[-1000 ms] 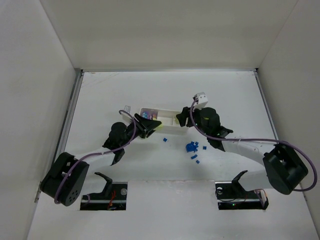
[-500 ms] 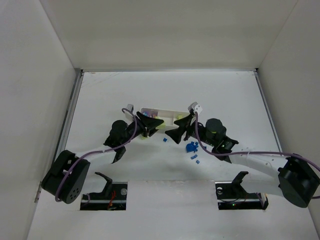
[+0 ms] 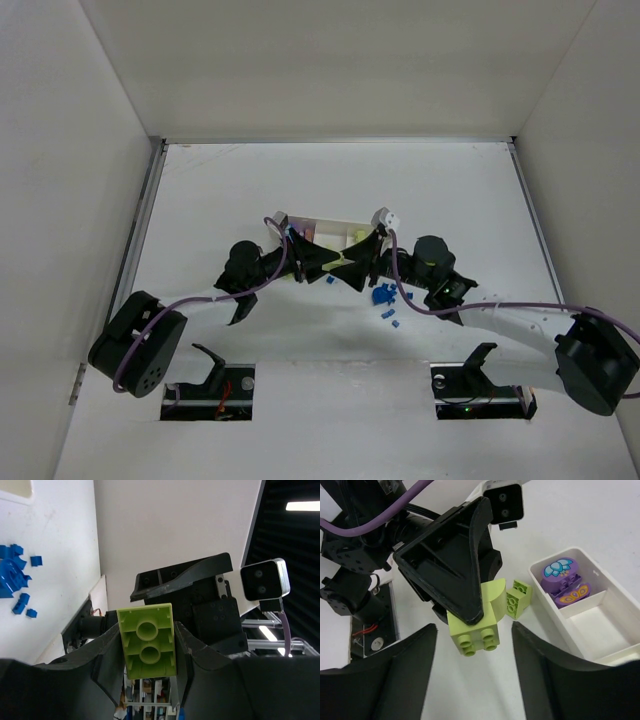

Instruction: Sort the legos into containers by color

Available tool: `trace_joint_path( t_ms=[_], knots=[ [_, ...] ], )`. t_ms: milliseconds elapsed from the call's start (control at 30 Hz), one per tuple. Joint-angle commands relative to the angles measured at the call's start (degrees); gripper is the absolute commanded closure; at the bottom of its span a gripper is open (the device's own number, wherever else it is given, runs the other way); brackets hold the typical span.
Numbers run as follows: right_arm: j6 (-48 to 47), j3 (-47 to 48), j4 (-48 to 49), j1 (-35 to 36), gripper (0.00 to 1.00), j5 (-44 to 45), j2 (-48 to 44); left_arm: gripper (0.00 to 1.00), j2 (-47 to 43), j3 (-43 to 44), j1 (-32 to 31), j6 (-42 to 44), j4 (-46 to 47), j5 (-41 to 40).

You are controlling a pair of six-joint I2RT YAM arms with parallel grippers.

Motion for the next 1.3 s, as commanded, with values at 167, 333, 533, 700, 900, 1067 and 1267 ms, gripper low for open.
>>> trace_joint_path(
  t_ms=[167,333,533,700,900,1067,1267],
  knots=[
    [-0.3,1.4,3.9,-0.1,0.58,-2.3,0.8,0.8,-0.2,1.4,-0.7,-1.7,6.1,3.1],
    [0.4,1.4,4.0,-0.4,0.67,-2.4,0.2,0.74,0.1,0.8,-0.3,-1.2,5.4,2.5],
    [0.6,1.0,3.7,-1.6,0.68,-1.1,0.9,0.57,0.8,0.0,1.8,-0.2,5.2,1.8],
    [0.3,1.3,3.4,-2.7,0.69,0.0,3.5,0.46,0.5,-0.5,4.2,1.0,4.6,2.7],
    [0.0,1.8,2.4,-3.5,0.69,0.9,5.0,0.57,-2.2,-1.1,6.6,3.1,1.1,3.5],
    [0.0,2.1,2.4,-3.3,0.68,1.1,5.7,0.61,-2.0,-0.1,5.6,4.6,-0.8,3.5],
    [0.0,2.4,2.0,-3.3,0.68,1.4,6.3,0.59,-1.8,0.3,4.9,4.8,-0.8,3.2]
  ],
)
